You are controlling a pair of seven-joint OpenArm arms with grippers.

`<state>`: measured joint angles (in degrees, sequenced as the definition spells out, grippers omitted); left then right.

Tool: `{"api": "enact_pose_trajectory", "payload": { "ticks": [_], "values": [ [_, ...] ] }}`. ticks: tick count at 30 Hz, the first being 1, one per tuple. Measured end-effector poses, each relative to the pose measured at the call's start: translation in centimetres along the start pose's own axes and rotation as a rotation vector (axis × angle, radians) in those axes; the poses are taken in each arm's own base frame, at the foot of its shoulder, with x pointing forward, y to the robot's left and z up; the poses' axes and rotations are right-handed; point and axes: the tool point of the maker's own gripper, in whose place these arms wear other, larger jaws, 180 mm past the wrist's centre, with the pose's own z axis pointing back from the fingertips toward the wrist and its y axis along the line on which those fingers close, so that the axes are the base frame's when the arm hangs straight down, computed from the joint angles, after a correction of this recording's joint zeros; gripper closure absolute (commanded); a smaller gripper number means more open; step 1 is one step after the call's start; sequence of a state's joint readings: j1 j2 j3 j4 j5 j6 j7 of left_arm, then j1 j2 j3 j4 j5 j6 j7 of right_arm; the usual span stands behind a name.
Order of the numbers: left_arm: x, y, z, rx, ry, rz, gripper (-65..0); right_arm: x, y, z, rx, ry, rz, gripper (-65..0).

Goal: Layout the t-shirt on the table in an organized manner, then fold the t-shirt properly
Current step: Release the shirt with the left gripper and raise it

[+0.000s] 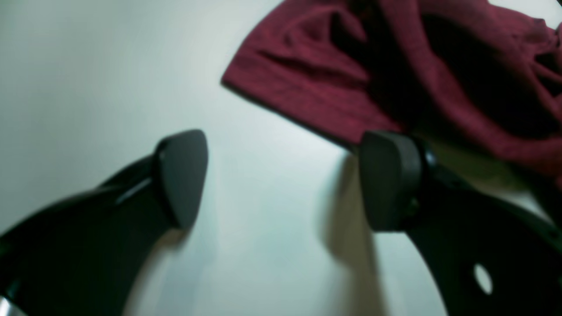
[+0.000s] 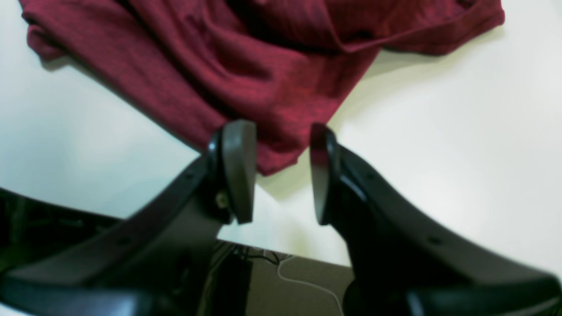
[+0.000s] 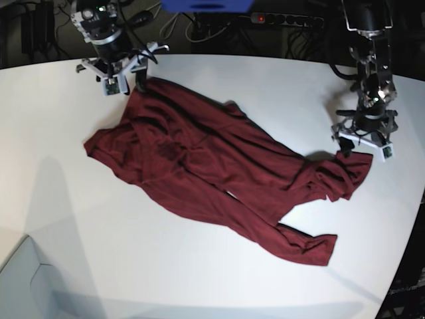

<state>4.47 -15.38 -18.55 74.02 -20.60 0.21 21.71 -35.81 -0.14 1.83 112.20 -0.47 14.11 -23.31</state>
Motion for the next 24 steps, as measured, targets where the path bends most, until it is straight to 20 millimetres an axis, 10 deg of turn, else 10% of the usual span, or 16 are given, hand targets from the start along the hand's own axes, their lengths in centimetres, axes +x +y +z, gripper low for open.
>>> {"api": "enact_pose_trajectory", "payload": {
  "ticks": [15, 22, 24],
  "values": [
    [0.1, -1.4, -2.0, -0.01, -0.006, -0.101, -49.2, -0.1, -0.2, 0.1, -0.006, 0.003, -0.001, -21.5],
    [0.1, -1.2, -2.0, -0.004, -0.005, -0.107, 0.0, -0.1, -0.2, 0.1, -0.005, 0.003, -0.001, -21.5],
    [0.2, -0.8, -2.0, 0.004, -0.001, -0.11, -0.3, -0.1, -0.2, 0.0, -0.005, 0.002, -0.001, -21.5]
  ]
}}
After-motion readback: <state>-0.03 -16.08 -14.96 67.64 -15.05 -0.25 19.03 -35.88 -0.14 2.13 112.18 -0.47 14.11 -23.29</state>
